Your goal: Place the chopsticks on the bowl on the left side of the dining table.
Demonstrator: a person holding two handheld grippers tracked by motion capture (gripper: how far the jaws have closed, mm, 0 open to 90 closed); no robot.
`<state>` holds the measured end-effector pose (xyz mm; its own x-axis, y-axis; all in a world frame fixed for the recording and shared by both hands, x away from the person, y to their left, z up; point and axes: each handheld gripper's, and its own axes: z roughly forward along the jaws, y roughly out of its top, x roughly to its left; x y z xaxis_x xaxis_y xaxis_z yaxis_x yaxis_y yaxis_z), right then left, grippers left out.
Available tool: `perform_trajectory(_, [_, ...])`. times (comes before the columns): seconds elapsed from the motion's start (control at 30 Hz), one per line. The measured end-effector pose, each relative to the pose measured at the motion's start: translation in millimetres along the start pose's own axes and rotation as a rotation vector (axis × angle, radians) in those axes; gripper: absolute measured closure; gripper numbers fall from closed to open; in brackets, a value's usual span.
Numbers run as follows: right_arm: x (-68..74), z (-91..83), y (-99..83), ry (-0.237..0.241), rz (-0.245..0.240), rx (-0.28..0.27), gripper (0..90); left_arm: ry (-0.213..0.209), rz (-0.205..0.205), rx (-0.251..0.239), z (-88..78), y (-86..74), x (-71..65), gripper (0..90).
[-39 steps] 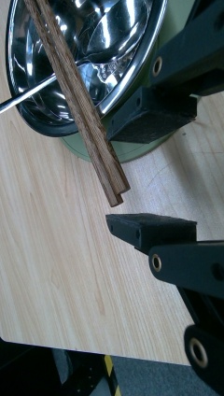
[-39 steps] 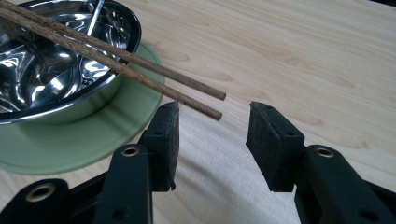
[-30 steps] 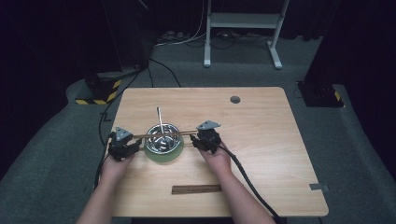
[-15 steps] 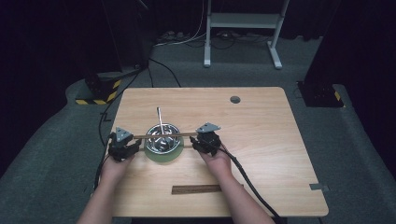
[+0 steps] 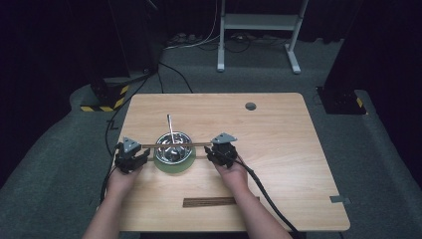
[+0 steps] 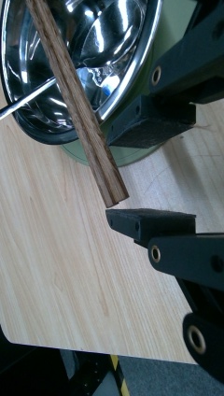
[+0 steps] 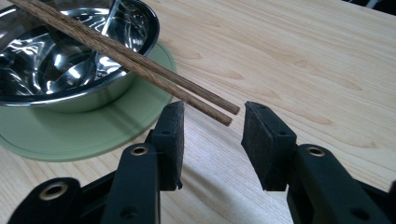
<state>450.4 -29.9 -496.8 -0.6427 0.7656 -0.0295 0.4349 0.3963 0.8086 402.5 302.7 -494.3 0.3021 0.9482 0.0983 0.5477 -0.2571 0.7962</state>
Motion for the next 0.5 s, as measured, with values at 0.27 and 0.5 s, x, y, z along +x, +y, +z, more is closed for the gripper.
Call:
perform_trajectory(0.27, [-3.3, -5.1, -4.1, -0.023, 0.003, -0.012, 67.7, 0.003, -0.001, 0.004, -1.9, -1.2, 2.2, 59.8])
perform_trajectory(0.5, [-2.2, -6.0, -6.9, -0.026, -0.024, -0.011, 74.6, 0.006, -0.008, 0.01, -0.5, -2.1, 1.8, 64.4])
